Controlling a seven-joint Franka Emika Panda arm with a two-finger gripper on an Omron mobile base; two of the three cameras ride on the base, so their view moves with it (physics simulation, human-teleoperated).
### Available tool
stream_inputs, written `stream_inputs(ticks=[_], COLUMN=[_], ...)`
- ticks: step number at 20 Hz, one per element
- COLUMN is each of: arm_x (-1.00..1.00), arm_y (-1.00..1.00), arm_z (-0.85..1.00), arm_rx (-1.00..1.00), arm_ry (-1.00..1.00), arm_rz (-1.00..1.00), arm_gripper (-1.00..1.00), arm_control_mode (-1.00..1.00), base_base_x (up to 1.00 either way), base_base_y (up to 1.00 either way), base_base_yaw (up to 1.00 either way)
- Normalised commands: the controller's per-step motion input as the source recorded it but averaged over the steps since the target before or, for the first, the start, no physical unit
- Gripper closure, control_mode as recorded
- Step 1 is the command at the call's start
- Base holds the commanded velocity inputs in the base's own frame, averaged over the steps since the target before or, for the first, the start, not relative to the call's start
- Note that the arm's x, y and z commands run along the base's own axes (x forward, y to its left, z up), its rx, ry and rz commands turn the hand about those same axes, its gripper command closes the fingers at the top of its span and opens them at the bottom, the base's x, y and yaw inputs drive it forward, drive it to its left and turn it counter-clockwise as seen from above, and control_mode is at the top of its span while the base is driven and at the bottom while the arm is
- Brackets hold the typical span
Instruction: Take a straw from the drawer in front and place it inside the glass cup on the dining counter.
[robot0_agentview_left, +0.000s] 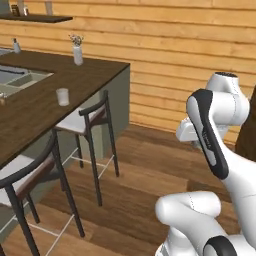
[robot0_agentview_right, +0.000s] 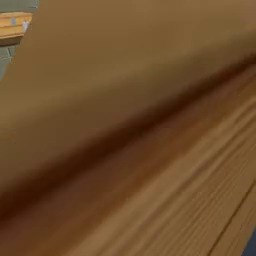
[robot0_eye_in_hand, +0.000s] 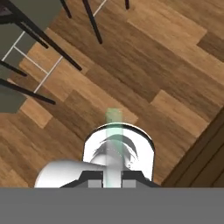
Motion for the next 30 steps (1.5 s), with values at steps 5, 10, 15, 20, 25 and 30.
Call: stream_inputs(ticks=[5,10,15,20,25,30], arm_x=[0.00,0.00,0.00,0.00,0.00,0.00], arm_y=[0.00,0.00,0.00,0.00,0.00,0.00], arm_z=[0.00,0.00,0.00,0.00,0.00,0.00], arm_rx=[0.00,0.00,0.00,0.00,0.00,0.00], arm_ry=[0.00,0.00,0.00,0.00,0.00,0.00], arm_rz=[0.00,0.00,0.00,0.00,0.00,0.00], arm_gripper=[1.00,1.00,1.00,1.00,1.00,1.00], arm_control_mode=[1.00,1.00,1.00,1.00,1.00,1.00], base_base_x=[0.56,0.54,0.47,0.40,0.36,0.50], base_base_y=[-0.73,-0.64,-0.67,-0.62,-0.59,-0.46], base_base_yaw=[0.55,0.56,0.55,0.52,0.41,0.28])
